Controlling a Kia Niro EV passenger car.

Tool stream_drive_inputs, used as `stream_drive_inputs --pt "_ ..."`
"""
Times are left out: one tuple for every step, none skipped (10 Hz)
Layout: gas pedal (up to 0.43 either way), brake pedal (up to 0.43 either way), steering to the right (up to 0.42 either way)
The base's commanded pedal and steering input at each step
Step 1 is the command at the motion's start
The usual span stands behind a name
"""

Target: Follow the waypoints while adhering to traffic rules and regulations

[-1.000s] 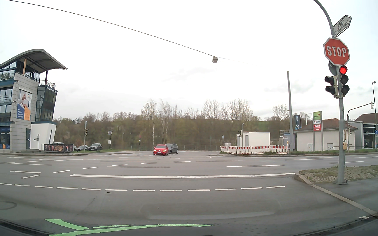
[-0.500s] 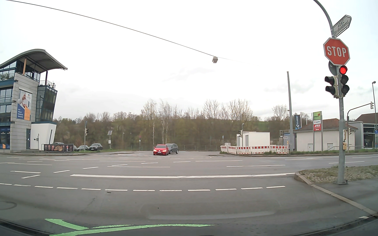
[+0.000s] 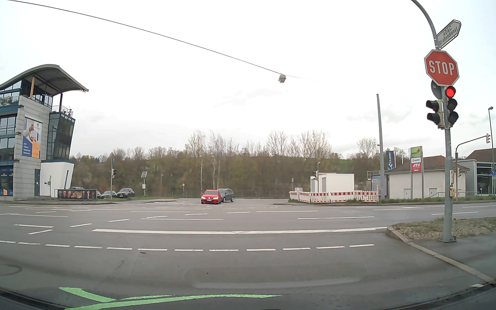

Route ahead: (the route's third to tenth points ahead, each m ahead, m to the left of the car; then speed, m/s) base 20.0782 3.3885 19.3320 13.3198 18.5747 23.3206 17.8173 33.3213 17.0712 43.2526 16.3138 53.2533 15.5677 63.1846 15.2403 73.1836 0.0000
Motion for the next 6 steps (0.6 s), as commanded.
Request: stream_drive_inputs --pt "0.0 0.409 -0.073" --pt "0.0 0.409 -0.073" --pt "0.0 0.409 -0.073" --pt "0.0 0.409 -0.073" --pt "0.0 0.409 -0.073" --pt "0.0 0.409 -0.073"
